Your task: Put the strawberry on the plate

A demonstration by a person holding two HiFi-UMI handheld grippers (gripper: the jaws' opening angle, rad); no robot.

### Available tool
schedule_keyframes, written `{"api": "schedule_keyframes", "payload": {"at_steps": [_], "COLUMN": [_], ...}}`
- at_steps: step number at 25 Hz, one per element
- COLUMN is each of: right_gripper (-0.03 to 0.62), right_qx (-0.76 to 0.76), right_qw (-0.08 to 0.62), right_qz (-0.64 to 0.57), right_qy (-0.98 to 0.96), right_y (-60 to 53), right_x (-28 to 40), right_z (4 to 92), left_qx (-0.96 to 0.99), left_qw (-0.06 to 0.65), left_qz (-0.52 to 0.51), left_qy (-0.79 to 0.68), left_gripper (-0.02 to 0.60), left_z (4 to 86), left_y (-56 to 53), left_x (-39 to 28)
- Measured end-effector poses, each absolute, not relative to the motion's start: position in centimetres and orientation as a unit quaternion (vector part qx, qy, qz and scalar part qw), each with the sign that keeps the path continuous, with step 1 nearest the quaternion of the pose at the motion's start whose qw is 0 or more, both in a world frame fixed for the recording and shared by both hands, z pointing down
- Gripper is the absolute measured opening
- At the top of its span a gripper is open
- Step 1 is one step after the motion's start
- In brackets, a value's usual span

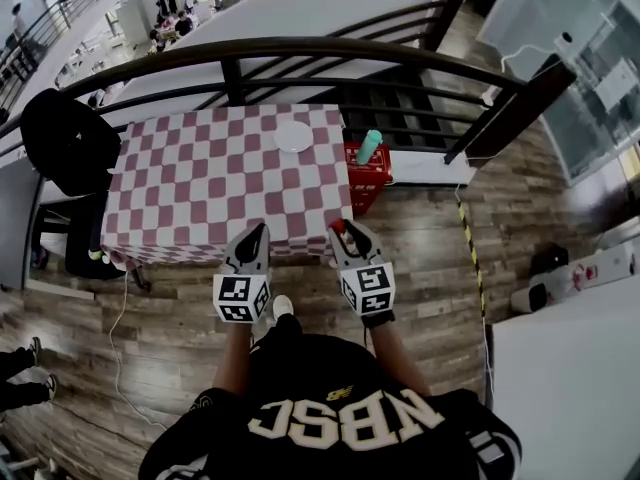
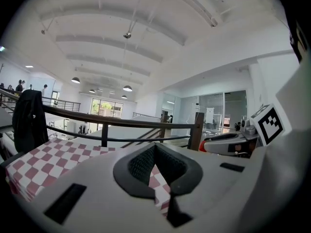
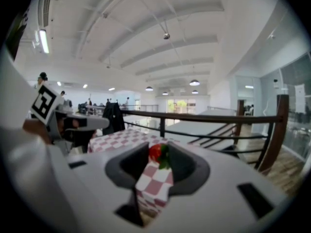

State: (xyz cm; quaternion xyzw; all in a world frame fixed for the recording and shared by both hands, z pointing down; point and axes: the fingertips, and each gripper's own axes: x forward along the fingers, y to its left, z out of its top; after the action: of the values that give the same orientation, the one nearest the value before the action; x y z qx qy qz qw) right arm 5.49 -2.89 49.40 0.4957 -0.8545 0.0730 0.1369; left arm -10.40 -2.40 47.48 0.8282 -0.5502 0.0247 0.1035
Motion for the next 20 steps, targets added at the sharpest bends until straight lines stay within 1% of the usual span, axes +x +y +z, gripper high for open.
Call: {"api": "schedule_keyframes", "payload": {"at_steps": [2,7,10,12,20], "right_gripper": [0.126,0.126,0.126,0.126,0.126], "right_qx": [0.494,0.496,0.487,0.485,0.487], "right_qw": [0.137,0.1,0.107,0.116,0.134], "right_qz": [0.077,0.094,0.101,0.106,0.133], "right_qy": [-0.855,-0.857,-0.861,-0.86,-0.853], "right_y": [-5.0,-8.2,-9.5,-10.0,-13.7], "right_x": [3.9,0.5,-1.0,-1.1,1.0], "right_z": [49.9,51.6,52.9,53.5,55.9], "left_qx": [0.827,0.833,0.829,0.829,0.815], "left_qw": [0.106,0.116,0.131,0.15,0.182], "left_qz": [0.025,0.029,0.029,0.027,0.05], "left_qy": [-0.552,-0.54,-0.543,-0.538,-0.548], "left_gripper": [0.009,0.009,0.009,0.009,0.009], "left_z": [47.8,49.6,51.2,52.0,55.1], "left_y": [-4.1,-6.6,-7.6,-7.8,-11.5], "left_x": [-11.9,-13.5,-13.6,-13.3,-14.4]}}
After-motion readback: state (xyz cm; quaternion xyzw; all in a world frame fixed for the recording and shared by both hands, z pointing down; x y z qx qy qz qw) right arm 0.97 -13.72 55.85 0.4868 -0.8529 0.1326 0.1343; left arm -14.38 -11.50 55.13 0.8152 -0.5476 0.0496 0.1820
